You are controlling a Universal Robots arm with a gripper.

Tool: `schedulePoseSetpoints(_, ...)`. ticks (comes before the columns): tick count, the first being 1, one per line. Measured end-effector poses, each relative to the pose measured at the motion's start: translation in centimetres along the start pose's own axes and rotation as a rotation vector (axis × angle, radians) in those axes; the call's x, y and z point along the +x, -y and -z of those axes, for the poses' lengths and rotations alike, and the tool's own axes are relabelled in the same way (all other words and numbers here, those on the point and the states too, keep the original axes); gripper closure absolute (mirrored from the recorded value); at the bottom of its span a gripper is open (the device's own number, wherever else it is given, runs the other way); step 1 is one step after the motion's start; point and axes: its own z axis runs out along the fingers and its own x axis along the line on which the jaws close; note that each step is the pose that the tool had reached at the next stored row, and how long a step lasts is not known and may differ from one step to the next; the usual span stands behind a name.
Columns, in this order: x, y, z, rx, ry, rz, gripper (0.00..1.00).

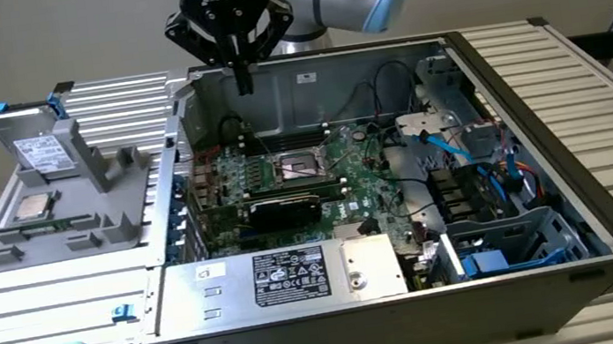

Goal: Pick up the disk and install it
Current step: 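Reach for the disk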

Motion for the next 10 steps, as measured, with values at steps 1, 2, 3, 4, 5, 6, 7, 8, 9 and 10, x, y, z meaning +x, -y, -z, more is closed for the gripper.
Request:
schedulePoseSetpoints(1,0.1,0.02,0.01,0.0000,0.0000,0.000,0.89)
schedulePoseSetpoints(2,0.3,0.03,0.00,-0.0002,0.0001,0.000,0.89)
schedulePoseSetpoints(3,0.6,0.04,0.00,-0.0002,0.0001,0.000,0.89)
schedulePoseSetpoints(4,0.8,0.05,0.01,-0.0001,0.0000,0.000,0.89)
schedulePoseSetpoints(5,1.1,0.07,0.02,-0.0002,0.0000,0.000,0.89)
schedulePoseSetpoints(6,1.5,0.09,0.03,-0.0001,0.0001,0.000,0.89)
schedulePoseSetpoints(7,2.0,0.11,0.03,-0.0002,0.0001,0.000,0.89)
schedulePoseSetpoints(8,2.4,0.13,0.04,-0.0002,0.0001,0.000,0.89)
schedulePoseSetpoints(9,2.9,0.15,0.05,-0.0002,0.0001,0.000,0.89)
schedulePoseSetpoints(10,3.3,0.17,0.06,-0.0002,0.0001,0.000,0.89)
